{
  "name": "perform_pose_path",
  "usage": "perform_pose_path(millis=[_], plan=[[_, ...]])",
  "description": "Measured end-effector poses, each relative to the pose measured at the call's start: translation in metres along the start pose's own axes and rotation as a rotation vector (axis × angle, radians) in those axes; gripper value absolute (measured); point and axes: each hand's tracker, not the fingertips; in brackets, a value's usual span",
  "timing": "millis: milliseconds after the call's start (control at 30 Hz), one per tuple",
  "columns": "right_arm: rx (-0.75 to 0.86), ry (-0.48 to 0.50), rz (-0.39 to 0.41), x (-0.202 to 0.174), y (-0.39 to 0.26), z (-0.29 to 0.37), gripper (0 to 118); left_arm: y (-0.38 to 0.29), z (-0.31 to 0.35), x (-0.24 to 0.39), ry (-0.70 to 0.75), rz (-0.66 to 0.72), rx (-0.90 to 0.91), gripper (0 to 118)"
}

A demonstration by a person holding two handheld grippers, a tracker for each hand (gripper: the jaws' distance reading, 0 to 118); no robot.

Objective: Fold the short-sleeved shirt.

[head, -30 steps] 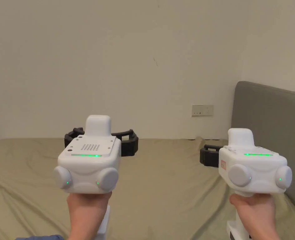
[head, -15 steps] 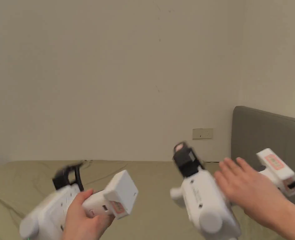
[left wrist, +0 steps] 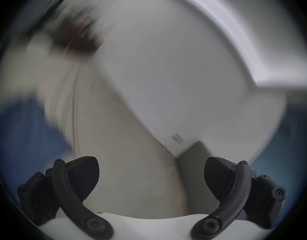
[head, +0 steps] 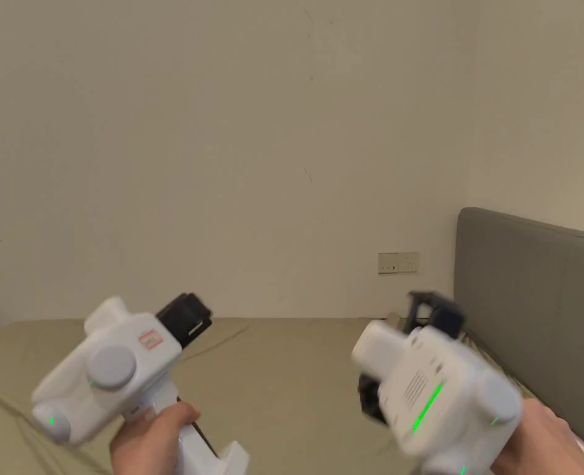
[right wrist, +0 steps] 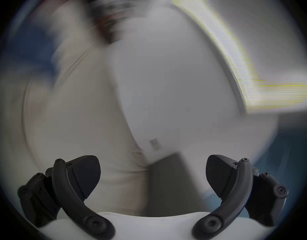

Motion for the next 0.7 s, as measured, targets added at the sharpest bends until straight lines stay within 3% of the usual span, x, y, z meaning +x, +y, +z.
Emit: perform_pose_path(millis=[67, 133, 167, 233, 300, 433, 533, 700], plan=[[0.031, -0.049, -0.607, 0.060, 0.011, 0.003, 118, 0.015, 0.023, 0.036, 0.124, -0.389, 0.178, 118], [0.047, -0.078, -1.119, 0.102, -0.004, 0.005, 118, 0.015, 0.037, 0.052, 0.145, -0.599, 0.380, 118], [0.044, -0.121, -1.220, 0.111, -0.012, 0.006, 118, 0.015, 0.042, 0.056, 0.136, -0.647, 0.428, 118], [0.022, -0.160, -1.157, 0.118, -0.024, 0.001, 118, 0.017, 0.048, 0.060, 0.068, -0.620, 0.382, 118], [-0.044, -0.143, -0.996, 0.108, -0.025, 0.001, 118, 0.021, 0.046, 0.053, 0.044, -0.524, 0.312, 118], [-0.027, -0.133, -0.776, 0.084, -0.024, 0.005, 118, 0.025, 0.036, 0.037, 0.030, -0.355, 0.273, 118], [0.031, -0.161, -0.718, 0.074, -0.023, 0.012, 118, 0.024, 0.032, 0.031, 0.047, -0.413, 0.265, 118], [0.030, -0.128, -0.693, 0.066, -0.013, 0.008, 118, 0.019, 0.032, 0.027, 0.061, -0.481, 0.243, 118]])
